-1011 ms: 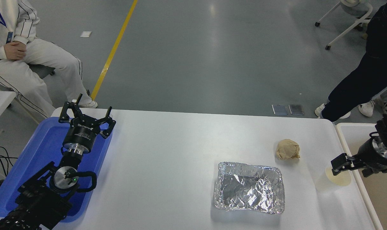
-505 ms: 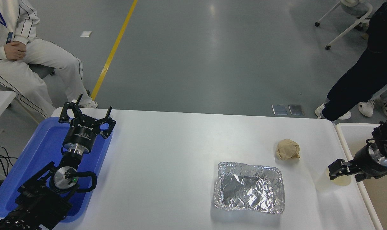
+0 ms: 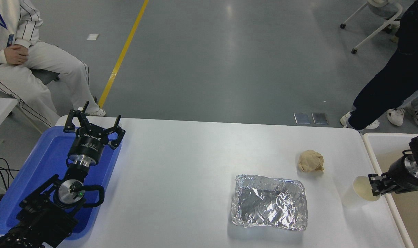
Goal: Pick up paper cup place in dustbin
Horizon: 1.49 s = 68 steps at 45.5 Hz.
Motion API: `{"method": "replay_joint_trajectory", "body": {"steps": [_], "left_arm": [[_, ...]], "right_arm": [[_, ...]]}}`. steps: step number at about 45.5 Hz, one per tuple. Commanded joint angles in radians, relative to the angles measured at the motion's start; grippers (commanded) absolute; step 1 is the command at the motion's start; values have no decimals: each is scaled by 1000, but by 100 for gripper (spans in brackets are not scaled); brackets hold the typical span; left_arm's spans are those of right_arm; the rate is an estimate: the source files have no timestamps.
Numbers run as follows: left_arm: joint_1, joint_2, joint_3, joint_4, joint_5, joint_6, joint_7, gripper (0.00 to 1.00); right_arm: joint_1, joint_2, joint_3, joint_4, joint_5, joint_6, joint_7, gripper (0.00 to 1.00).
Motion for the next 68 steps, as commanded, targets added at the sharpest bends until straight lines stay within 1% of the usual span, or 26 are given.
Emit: {"method": "replay_joint_trajectory", "body": {"steps": [1,8,13,21,40,54,62,68], "left_arm": [[0,0,0,0,0,0,1,100],[0,0,0,0,0,0,1,100],[0,0,0,0,0,0,1,100],[0,0,1,0,0,0,1,100],[0,0,1,0,0,0,1,100],[0,0,1,0,0,0,1,100],[0,0,1,0,0,0,1,100],[0,0,1,0,0,0,1,100]], "right_arm": [[5,-6,5,5,-2,55,-2,0],[28,-17,14,8,1,80,0,0],[87,-67,43,25,1,163,0,0],[179,-94,26,36,-19,166,1,0],[488,-176,12,174,-149,166,5,0],[707,-147,-87,192,-155,166,3,0],[807,-72,-196,233,-155,166,3,0],[831,-49,-235,249,-155,166,3,0]]}}
